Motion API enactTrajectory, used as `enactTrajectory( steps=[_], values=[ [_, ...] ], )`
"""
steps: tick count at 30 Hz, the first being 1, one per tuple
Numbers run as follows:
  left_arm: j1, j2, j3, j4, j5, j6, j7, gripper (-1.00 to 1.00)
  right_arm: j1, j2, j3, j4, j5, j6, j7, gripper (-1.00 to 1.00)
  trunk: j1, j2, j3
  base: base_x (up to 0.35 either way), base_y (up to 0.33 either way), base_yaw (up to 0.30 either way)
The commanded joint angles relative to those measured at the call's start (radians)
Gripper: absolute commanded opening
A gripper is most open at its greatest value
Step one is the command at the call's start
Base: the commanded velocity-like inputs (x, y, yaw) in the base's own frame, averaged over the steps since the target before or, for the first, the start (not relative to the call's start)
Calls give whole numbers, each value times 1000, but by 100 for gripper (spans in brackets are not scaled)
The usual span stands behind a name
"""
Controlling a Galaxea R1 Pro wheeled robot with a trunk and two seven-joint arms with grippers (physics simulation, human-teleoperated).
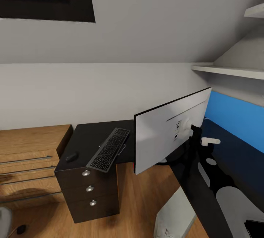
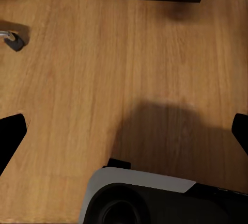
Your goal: In the bedroom, organize the workspace by keeping the computer under the desk, ensuring the monitor is on the desk, placing the keyboard on the desk next to the monitor, placing the mouse on the desk next to the keyboard, moving the folder from the swivel chair onto the desk next to the mouse, stacking the notebook on top of the folder with the pen on top of the notebook, and positioning the swivel chair next to the desk.
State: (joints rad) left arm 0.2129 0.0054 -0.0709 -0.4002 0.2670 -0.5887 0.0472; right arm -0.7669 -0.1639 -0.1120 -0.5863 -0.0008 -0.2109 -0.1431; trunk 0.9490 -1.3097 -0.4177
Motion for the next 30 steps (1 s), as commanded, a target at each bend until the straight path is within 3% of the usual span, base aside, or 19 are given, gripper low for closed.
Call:
enactTrajectory(
  steps=[1, 30],
  values=[
    [0, 1, -7, -2, 7, -2, 5, 100, 0, 0, 1, 8, -10, -4, -1, -100, -1, -1, -1, -328, 0, 0],
    [0, 2, -7, -2, 9, 1, 6, 100, 0, -1, 0, 6, -10, -4, 0, -100, -1, -1, -1, -335, 0, 0]
  ],
)
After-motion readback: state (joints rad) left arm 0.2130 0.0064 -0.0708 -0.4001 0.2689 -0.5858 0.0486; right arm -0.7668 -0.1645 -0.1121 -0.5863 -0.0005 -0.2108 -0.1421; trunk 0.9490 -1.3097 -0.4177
